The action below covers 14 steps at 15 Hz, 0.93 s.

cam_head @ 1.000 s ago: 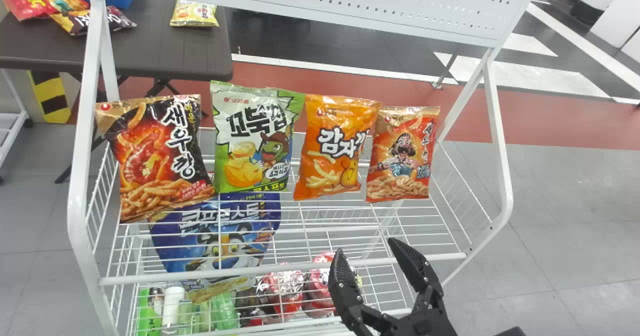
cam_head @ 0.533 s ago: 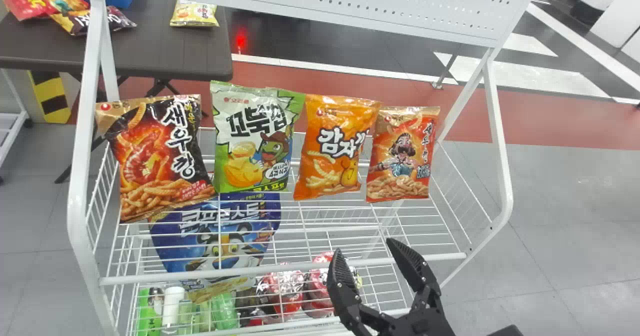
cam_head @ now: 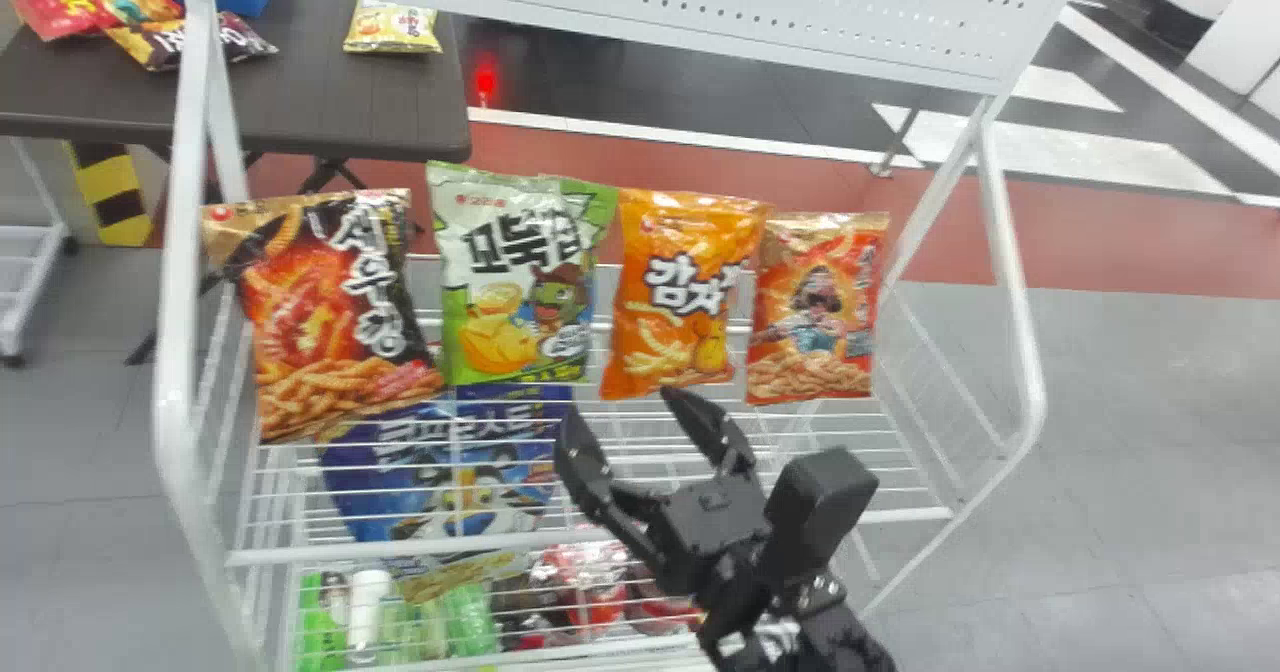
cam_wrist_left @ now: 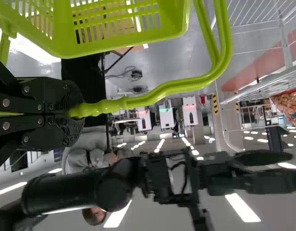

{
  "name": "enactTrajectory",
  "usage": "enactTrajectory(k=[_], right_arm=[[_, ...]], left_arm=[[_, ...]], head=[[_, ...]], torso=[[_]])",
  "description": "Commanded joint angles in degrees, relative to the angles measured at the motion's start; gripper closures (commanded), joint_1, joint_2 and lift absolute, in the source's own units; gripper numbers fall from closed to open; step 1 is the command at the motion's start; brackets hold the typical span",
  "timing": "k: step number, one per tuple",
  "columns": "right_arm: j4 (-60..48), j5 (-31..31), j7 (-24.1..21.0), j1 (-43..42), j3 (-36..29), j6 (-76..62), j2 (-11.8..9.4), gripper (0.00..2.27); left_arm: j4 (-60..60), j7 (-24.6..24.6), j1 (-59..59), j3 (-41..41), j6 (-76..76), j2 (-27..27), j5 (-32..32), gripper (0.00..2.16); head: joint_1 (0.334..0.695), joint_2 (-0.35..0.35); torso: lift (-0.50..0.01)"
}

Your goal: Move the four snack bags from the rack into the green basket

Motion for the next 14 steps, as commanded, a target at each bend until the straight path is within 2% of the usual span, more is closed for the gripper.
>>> enactTrajectory(k=[1,3,6,7,9,13,14], right_arm=[[3.99,2.55,0.1,-6.89,4.61,0.82,0.05,0.16],[8.03,5.1,-0.25,-12.96,9.0,2.75,0.05,0.16],[15.85,5.36,-0.43,-21.31,14.28,3.98,0.05,0.16],[18.05,5.45,-0.61,-23.24,15.59,3.98,0.05,0.16],[22.18,5.1,-0.87,-27.02,17.44,4.51,0.05,0.16],[28.6,5.63,-5.53,-32.38,21.57,5.04,0.05,0.17],[29.92,5.8,-5.53,-33.44,21.75,6.8,0.05,0.17]], left_arm=[[0.23,-0.13,-0.47,-0.55,0.09,0.0,-0.59,2.11],[0.23,-0.13,-0.47,-0.46,-0.08,0.0,-0.59,2.11],[0.23,-0.39,-0.47,-0.46,-0.08,0.17,-0.59,2.11],[0.23,-0.39,-0.47,-0.46,-0.08,0.26,-0.59,2.11],[0.32,-0.57,-0.47,-0.2,-0.44,0.26,-0.59,2.11],[0.75,-0.83,-0.56,0.06,-2.19,0.44,-0.15,2.11],[0.84,-0.92,-0.56,0.15,-2.37,0.52,0.03,2.11]], head=[[0.695,-0.26],[0.695,-0.175],[0.695,-0.078],[0.695,-0.02],[0.695,0.029],[0.695,0.084],[0.695,0.089]], torso=[[0.0],[0.0],[0.0],[0.0],[0.0],[0.0],[0.0]])
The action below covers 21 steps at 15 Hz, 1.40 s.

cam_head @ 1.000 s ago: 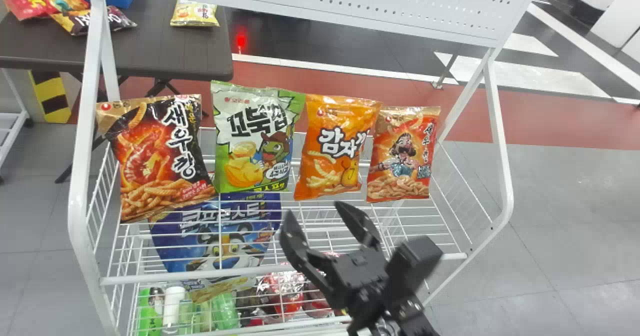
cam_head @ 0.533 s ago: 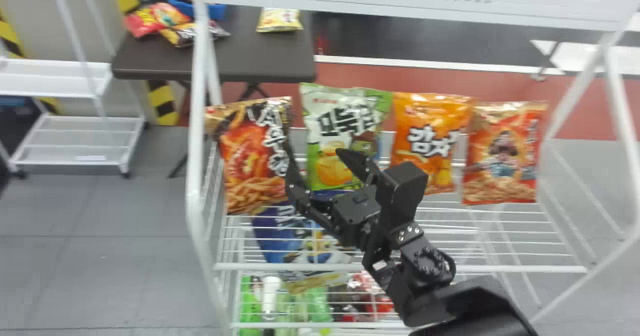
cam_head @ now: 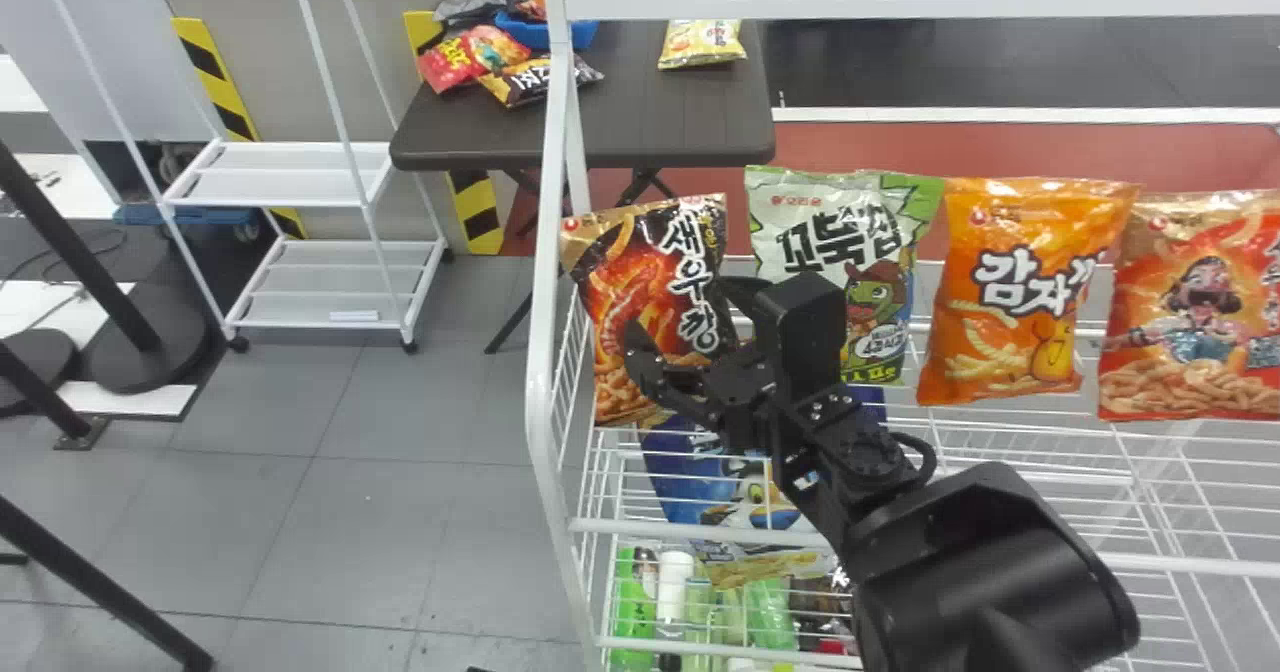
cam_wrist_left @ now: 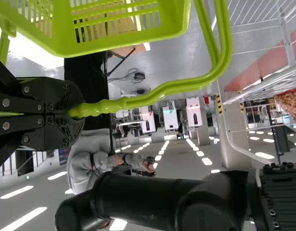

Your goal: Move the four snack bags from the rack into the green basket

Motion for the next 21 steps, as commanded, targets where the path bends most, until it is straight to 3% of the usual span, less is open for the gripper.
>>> enactTrajectory(k=[1,3,4,6,7,9,12,17,19,21], right_arm=[[3.39,1.32,-0.94,-2.96,0.96,2.51,0.05,0.17],[5.94,1.67,-1.2,-4.9,1.22,2.51,0.05,0.2],[6.64,1.5,-0.67,-6.3,1.22,4.8,0.05,0.54],[6.99,1.23,1.09,-6.83,1.48,7.26,0.05,1.71],[6.9,0.97,2.14,-6.83,1.66,7.44,0.05,2.12],[5.85,1.5,3.63,-6.13,1.83,7.44,0.05,2.24],[-0.13,1.76,5.04,-1.56,1.66,7.26,0.05,2.24],[-16.04,12.57,8.47,9.43,1.57,14.82,0.05,2.24],[-23.95,15.65,8.47,14.97,-0.71,17.1,0.05,2.24],[-31.86,16.97,9.08,21.47,-3.79,16.58,-1.58,2.24]], left_arm=[[0.21,-0.14,-0.01,0.2,-0.56,0.09,0.27,2.11],[0.21,-0.4,-0.01,0.2,-1.27,0.17,0.27,2.11],[0.3,-0.58,-0.01,0.2,-1.44,0.17,0.27,2.11],[0.39,-0.66,-0.01,0.2,-1.79,0.26,0.36,2.11],[0.57,-0.66,-0.01,0.2,-1.79,0.26,0.44,2.11],[0.65,-0.66,0.08,0.38,-1.97,0.35,0.71,2.11],[0.65,-0.66,0.34,0.55,-2.5,0.35,1.15,2.11],[1.0,-0.14,0.34,0.55,-4.78,0.17,1.15,2.11],[1.0,-0.23,0.34,0.38,-4.78,0.17,1.15,2.11],[1.0,-0.14,0.34,0.38,-4.78,0.09,1.15,2.11]], head=[[0.695,0.095],[0.695,0.098],[0.695,0.097],[0.695,0.095],[0.695,0.097],[0.695,0.104],[0.695,0.124],[0.695,0.158],[0.695,0.147],[0.695,0.103]], torso=[[0.0],[0.0],[0.0],[0.0],[0.0],[0.0],[0.0],[0.0],[0.0],[0.0]])
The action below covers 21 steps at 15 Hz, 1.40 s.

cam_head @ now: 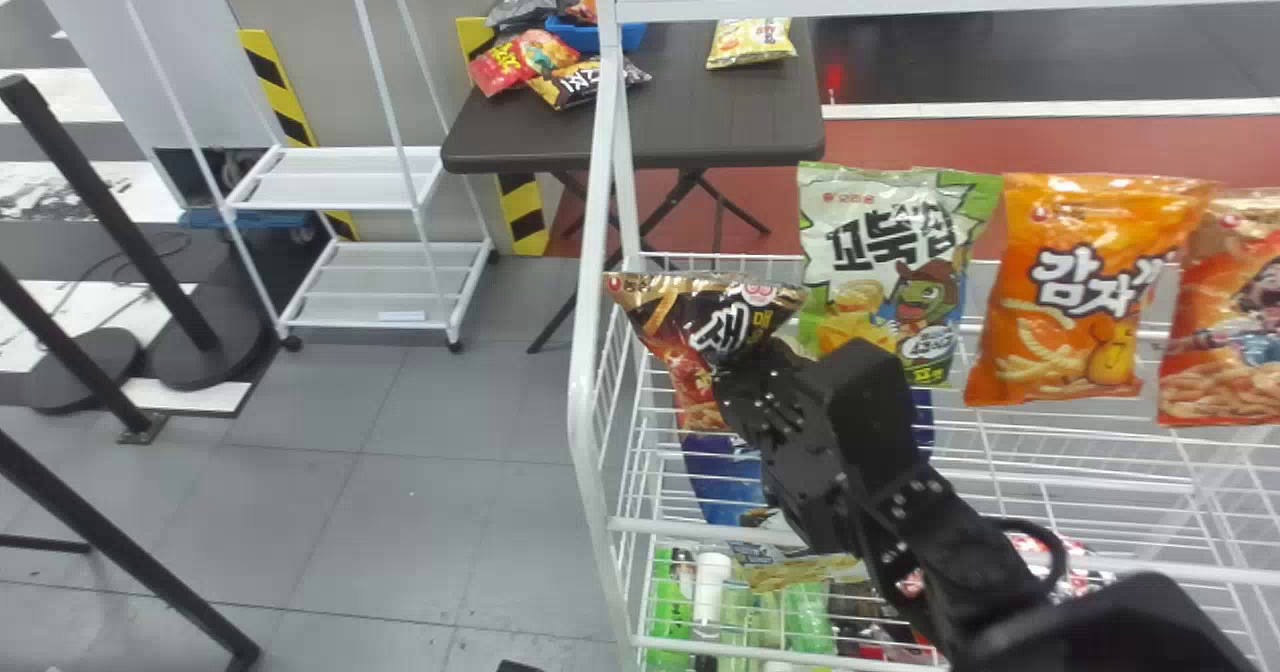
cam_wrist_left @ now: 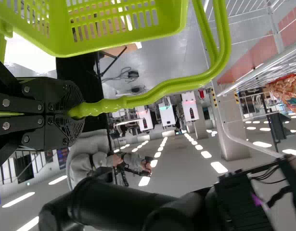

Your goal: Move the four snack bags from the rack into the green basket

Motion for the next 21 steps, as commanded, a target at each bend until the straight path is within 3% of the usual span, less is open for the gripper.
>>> enactTrajectory(k=[1,3,4,9,12,16,20,21], right_arm=[[-10.16,-0.21,0.47,7.93,-4.07,-0.02,-2.58,2.24],[-18.42,-2.67,0.9,14.87,-8.03,0.51,-4.78,2.24],[-22.64,-4.16,1.52,18.91,-10.58,1.04,-6.01,2.24],[-34.24,-6.45,8.73,34.82,-19.8,14.4,-6.18,2.24],[-34.15,-9.7,10.92,37.9,-22.88,26.53,-6.97,2.24],[-30.02,-17.17,13.12,37.9,-22.44,41.64,-8.56,2.24],[-20.88,-17.61,12.95,32.97,-16.82,41.12,-9.0,2.23],[-19.3,-17.78,12.95,31.83,-15.76,39.36,-9.0,2.08]], left_arm=[[-0.01,0.06,0.0,-0.12,0.0,-0.04,0.0,2.11],[-0.01,0.24,-0.35,-0.47,0.0,-0.22,-0.09,2.11],[0.07,0.5,-0.53,-0.64,0.0,-0.39,-0.35,2.11],[1.57,2.0,-1.58,-0.91,-0.18,-0.66,-0.26,2.11],[2.18,2.09,-1.93,-0.55,-0.7,-0.92,-0.09,2.11],[2.45,3.32,-2.55,-1.08,-1.23,-1.27,-0.26,2.11],[2.45,3.32,-2.81,-1.43,-1.05,-1.27,-0.35,2.11],[2.45,3.32,-2.9,-1.61,-1.05,-1.27,-0.44,2.11]], head=[[0.695,0.076],[0.695,0.022],[0.695,-0.042],[0.695,-0.212],[0.695,-0.348],[0.695,-0.35],[0.695,-0.35],[0.695,-0.35]], torso=[[0.0],[0.0],[0.0],[0.0],[0.0],[0.0],[0.0],[0.0]])
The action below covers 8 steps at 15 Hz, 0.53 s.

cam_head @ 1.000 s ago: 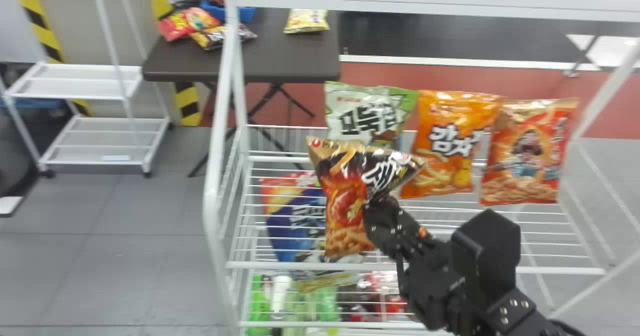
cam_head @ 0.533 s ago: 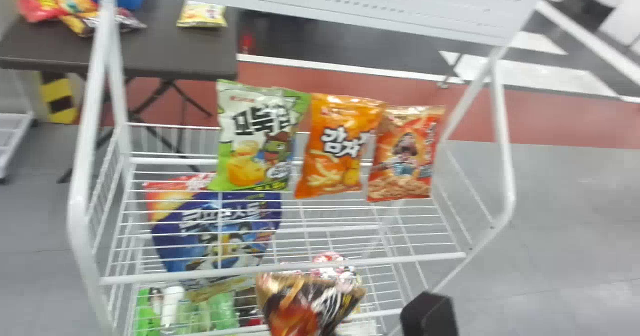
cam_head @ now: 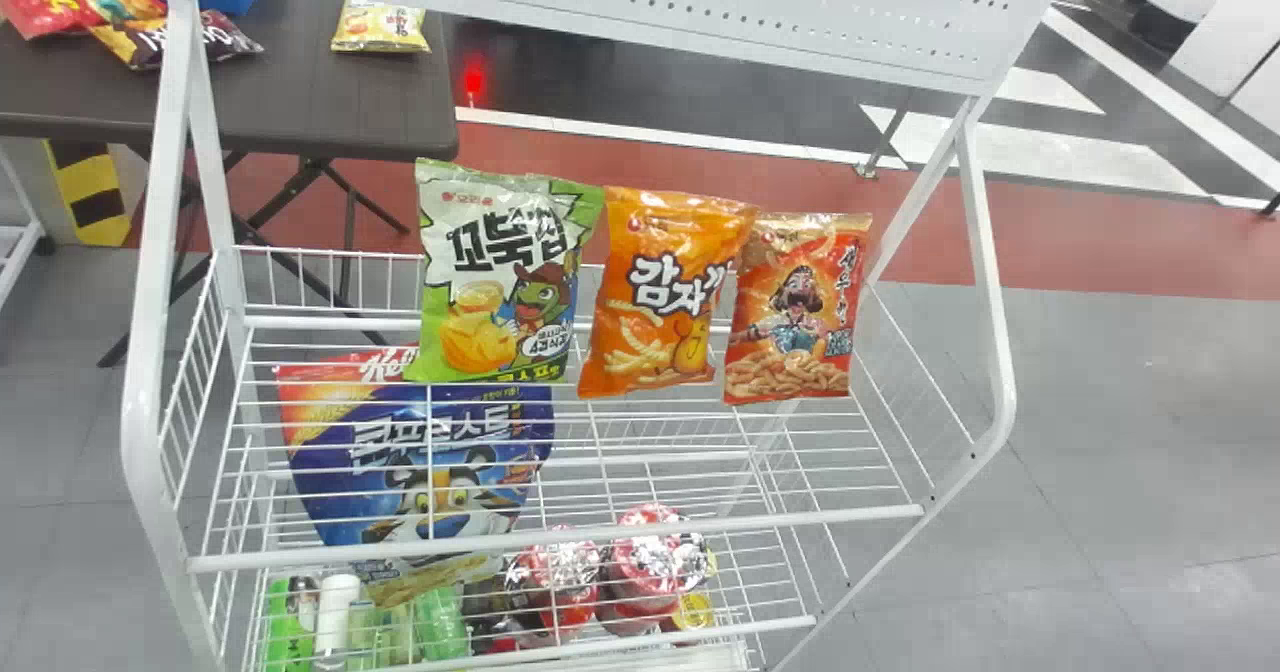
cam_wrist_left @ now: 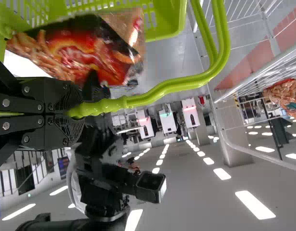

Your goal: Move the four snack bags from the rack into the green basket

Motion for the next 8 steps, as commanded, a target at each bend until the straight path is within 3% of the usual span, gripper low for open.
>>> enactTrajectory(k=[1,2,3,8], right_arm=[[3.79,-0.4,-0.03,-2.73,2.27,-3.74,0.07,1.55],[4.84,-0.31,-0.29,-2.91,2.53,-8.66,0.07,0.41],[5.19,-0.31,-0.56,-2.91,2.36,-11.29,0.07,0.0],[5.19,-4.44,0.67,-0.71,-2.21,-26.59,0.07,0.05]], left_arm=[[0.0,-0.01,-0.07,-0.16,0.02,0.0,-0.06,2.11],[0.0,-0.19,-0.07,-0.25,0.02,0.0,-0.06,2.11],[0.0,-0.36,0.02,-0.25,0.02,0.0,-0.06,2.11],[0.0,-0.36,0.11,0.19,0.02,0.0,-0.06,2.11]], head=[[0.695,-0.35],[0.695,-0.35],[0.695,-0.35],[0.695,-0.284]], torso=[[0.0],[0.0],[0.0],[0.0]])
